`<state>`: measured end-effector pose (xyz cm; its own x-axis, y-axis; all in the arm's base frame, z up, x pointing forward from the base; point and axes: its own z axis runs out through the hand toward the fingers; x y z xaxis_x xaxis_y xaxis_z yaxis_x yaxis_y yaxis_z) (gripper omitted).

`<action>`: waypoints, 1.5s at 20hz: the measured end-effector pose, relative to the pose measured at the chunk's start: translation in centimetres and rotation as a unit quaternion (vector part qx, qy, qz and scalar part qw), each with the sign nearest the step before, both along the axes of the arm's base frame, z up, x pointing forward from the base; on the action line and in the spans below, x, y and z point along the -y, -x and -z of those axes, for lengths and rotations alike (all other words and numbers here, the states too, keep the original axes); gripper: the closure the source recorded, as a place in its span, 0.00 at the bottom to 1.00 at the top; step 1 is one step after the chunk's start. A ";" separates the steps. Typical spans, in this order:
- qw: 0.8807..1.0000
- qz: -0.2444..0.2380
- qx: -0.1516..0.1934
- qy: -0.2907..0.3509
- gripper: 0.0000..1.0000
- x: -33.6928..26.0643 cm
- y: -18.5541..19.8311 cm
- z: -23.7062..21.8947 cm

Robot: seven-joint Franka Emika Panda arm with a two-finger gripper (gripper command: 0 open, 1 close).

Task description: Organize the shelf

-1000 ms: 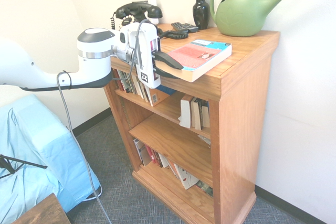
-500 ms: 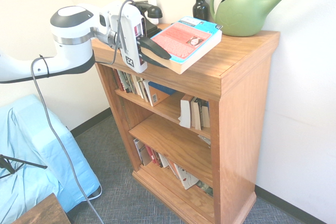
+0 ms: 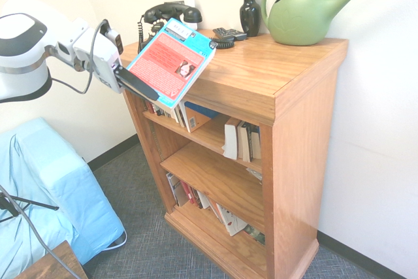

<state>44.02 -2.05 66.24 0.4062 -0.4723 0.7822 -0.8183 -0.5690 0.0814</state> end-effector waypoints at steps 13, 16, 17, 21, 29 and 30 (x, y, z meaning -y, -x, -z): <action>0.989 -0.073 0.020 -0.126 1.00 -5.6 7.7 12.3; 0.985 -0.075 0.018 -0.152 1.00 -5.3 7.7 14.5; 0.984 -0.080 0.017 -0.159 1.00 -5.2 7.6 15.2; 0.978 -0.104 0.005 -0.180 1.00 -4.4 6.8 18.8; 0.965 -0.149 0.008 -0.218 1.00 -4.0 2.8 24.0; 0.962 -0.155 0.010 -0.222 1.00 -4.0 2.1 24.5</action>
<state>41.89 1.97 41.71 0.5683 -0.6206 0.5403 -0.6019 -0.7612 -0.2413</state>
